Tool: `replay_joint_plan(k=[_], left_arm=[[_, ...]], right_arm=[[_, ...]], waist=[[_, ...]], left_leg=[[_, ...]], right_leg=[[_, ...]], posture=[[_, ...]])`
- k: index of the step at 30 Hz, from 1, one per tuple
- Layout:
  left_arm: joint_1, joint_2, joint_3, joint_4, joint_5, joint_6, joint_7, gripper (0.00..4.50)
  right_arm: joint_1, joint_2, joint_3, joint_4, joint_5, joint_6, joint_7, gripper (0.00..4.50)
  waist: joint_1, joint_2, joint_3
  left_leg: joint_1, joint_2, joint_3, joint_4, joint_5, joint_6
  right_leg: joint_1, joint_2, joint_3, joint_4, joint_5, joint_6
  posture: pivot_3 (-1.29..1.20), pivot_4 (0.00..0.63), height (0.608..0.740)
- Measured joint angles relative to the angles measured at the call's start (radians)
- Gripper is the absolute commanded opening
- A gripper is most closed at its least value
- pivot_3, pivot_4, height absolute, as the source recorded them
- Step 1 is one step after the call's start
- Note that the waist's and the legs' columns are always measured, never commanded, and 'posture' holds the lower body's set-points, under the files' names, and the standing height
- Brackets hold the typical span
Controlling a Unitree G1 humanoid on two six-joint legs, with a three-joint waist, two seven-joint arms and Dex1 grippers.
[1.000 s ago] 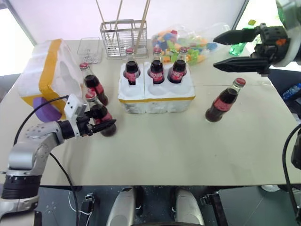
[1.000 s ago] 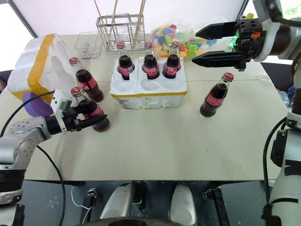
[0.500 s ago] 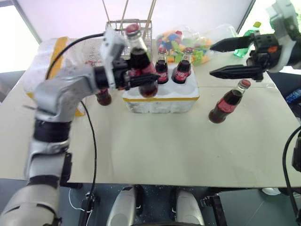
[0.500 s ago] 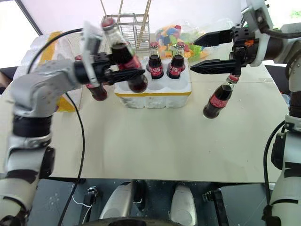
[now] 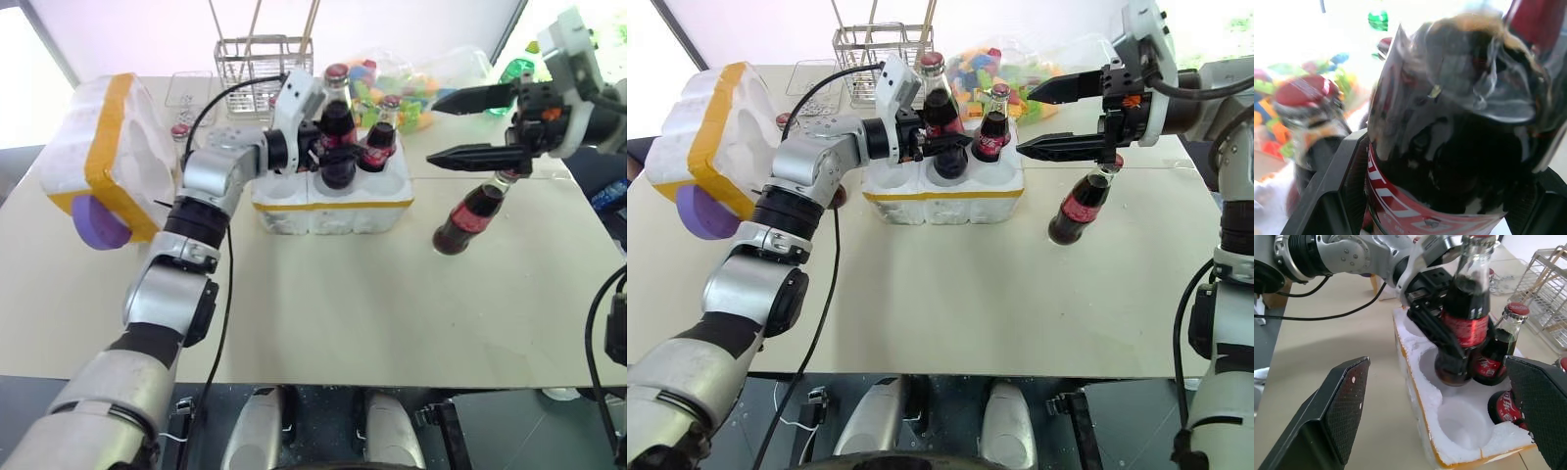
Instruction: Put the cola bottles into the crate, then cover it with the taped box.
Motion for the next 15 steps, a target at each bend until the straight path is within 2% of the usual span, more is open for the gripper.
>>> replay_joint_plan(k=[8,15], left_arm=[[0.051,-0.013,-0.034,-0.027,0.071,-0.003,-0.036,2.86],[0.037,-0.057,-0.061,0.033,0.165,-0.024,0.016,2.86]], right_arm=[[0.005,0.025,0.001,0.02,-0.004,-0.023,-0.029,4.5],[0.005,0.029,0.015,0.042,-0.019,-0.038,-0.019,4.5]], waist=[[0.003,0.0,0.0],[0.003,0.0,0.0]], left_leg=[[-0.003,0.0,-0.001,0.002,0.0,0.0],[-0.002,0.0,-0.001,0.003,0.0,0.001]], right_leg=[[-0.001,0.0,0.0,0.0,0.001,0.0],[0.0,0.0,0.0,0.0,0.002,0.0]], posture=[[0.0,0.15,0.736],[0.0,0.15,0.736]])
